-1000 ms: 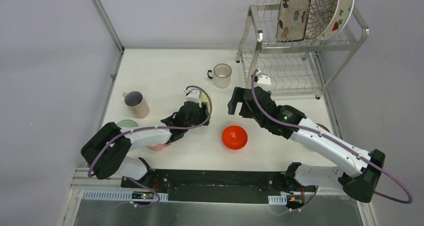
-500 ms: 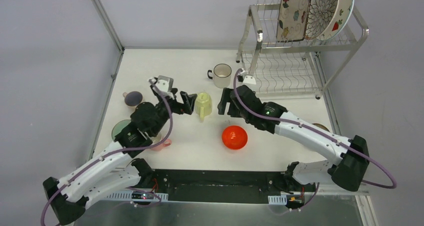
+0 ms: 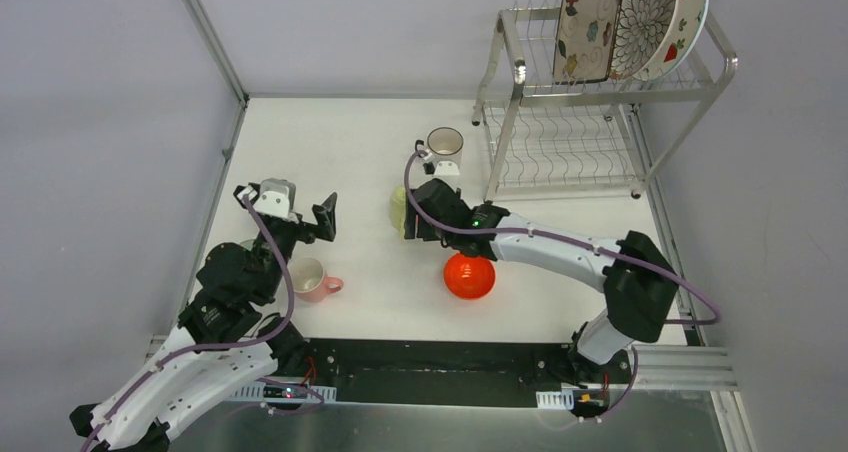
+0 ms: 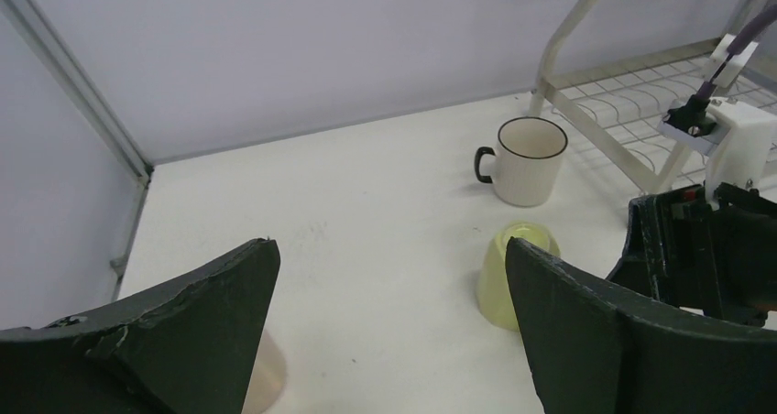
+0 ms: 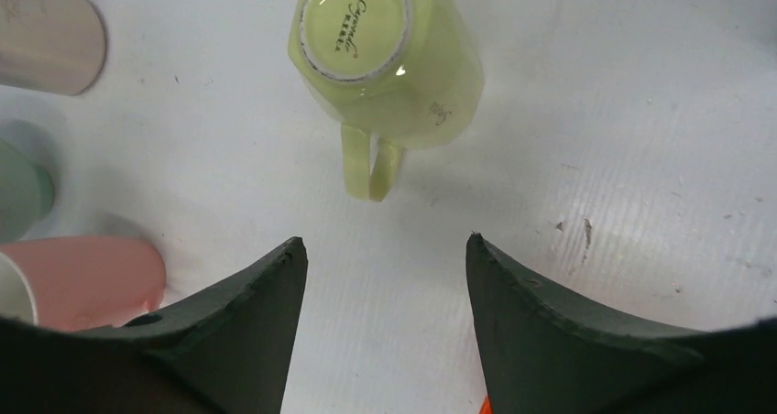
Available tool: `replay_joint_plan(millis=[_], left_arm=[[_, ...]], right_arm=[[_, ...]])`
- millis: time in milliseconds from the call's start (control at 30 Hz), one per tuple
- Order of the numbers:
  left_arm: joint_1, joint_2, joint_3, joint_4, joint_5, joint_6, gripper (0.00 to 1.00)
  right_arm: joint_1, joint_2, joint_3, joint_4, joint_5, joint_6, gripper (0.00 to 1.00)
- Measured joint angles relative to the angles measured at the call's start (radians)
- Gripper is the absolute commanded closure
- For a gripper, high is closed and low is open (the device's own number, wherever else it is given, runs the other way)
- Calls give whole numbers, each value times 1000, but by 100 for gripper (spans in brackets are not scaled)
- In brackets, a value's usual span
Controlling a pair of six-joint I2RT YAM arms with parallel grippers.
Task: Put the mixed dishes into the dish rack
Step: Position the cup upside down at the center of the board, then pick up the cup at the center of the board.
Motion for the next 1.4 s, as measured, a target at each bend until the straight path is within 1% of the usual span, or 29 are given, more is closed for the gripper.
replay_joint_plan(millis=[133,367,467,833,933,1033,1200,1267,1333,1400], left_arm=[[0,-44,-31,-12,-56,39,1],[0,-34,-32,-47,-89,87,1],[0,-34,-32,-48,-96,101,1],[0,-19,-32,-48,-135,126,1],[0,-19,-32,-47,-139,128,1],[0,-19,-32,-47,-139,130,1],[0,-19,-32,-47,-140,137,1],[0,-19,-32,-47,-140,141,1],[0,-19,-32,-47,-142,143,1],[0,-19,-32,-47,-142,144,1]], right_arm=[[10,98,48,25,4,-9,38],[22,238,104,54,14,-21,44],[26,269,110,71,27,-27,46],[34,380,131,151,71,-56,61],[36,389,129,173,79,-68,64],[40,389,127,200,88,-79,70],[45,389,120,226,104,-91,84],[45,389,113,243,105,-100,91],[48,389,103,259,109,-106,100],[50,383,89,278,109,-117,100]])
